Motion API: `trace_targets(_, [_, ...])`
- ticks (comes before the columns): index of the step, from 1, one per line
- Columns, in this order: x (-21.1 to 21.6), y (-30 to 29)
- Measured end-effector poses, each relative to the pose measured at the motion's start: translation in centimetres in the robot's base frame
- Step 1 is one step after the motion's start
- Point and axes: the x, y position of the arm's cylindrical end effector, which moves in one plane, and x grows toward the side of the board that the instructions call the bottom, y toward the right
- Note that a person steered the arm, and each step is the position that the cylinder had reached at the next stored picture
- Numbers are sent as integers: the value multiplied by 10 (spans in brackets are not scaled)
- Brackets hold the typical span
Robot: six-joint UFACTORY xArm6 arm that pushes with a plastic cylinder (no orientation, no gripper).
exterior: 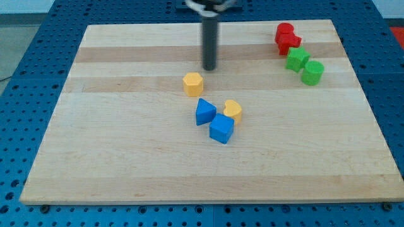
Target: Push yellow hexagon towards center right
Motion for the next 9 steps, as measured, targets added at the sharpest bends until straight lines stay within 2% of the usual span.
trace_targets(1, [8,-82])
trace_targets(2, [46,-94])
trace_targets(4, [58,53])
trace_targets(6, [61,26])
trace_targets(8, [62,139])
trace_targets(9, [67,136])
